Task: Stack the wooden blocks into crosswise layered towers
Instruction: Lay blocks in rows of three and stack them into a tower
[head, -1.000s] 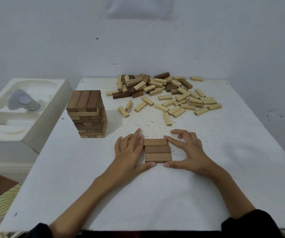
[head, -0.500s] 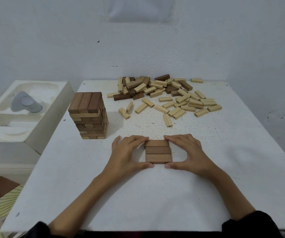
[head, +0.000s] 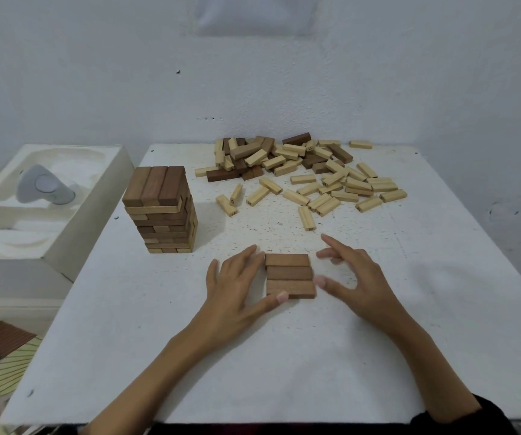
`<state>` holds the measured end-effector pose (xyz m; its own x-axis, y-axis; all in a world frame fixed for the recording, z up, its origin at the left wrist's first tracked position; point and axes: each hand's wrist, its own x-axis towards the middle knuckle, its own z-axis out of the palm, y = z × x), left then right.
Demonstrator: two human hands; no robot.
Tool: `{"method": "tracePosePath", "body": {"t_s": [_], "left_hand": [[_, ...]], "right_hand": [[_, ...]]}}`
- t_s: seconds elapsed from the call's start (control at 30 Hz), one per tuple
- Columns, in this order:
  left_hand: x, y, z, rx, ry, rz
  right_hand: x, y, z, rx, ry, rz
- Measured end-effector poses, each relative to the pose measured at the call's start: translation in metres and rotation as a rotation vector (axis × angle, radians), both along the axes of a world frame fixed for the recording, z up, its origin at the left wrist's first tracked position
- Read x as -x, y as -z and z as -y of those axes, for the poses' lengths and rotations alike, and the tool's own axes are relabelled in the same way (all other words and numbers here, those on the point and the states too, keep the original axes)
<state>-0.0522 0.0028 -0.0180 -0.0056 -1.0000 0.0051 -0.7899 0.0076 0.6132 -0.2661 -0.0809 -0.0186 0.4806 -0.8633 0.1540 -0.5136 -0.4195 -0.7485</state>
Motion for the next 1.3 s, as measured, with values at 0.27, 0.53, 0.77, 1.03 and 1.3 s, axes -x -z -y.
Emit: {"method": "tracePosePath", "body": {"t_s": [0.27, 0.53, 0.77, 1.03, 1.3], "left_hand": [[0.010, -0.006, -0.010, -0.036, -0.112, -0.023], [0.014, -0.002, -0.010, -0.038, -0.089, 0.035], [0.014, -0.003, -0.012, -0.047, -0.083, 0.067], [0.003, -0.006, -0.018, -0.030, -0.071, 0.045], [-0.025, -0.006, 0.023, -0.040, 0.133, 0.007]], "right_hand": [[0.001, 0.013, -0.005, 0.050, 0.064, 0.197], [0.000, 0.017, -0.004, 0.078, 0.039, 0.192], [0.000, 0.019, -0.004, 0.094, 0.035, 0.202], [0.002, 0.010, -0.007, 0.030, 0.028, 0.168], [-0.001, -0.007, 0.006, -0.070, -0.197, -0.166]]}}
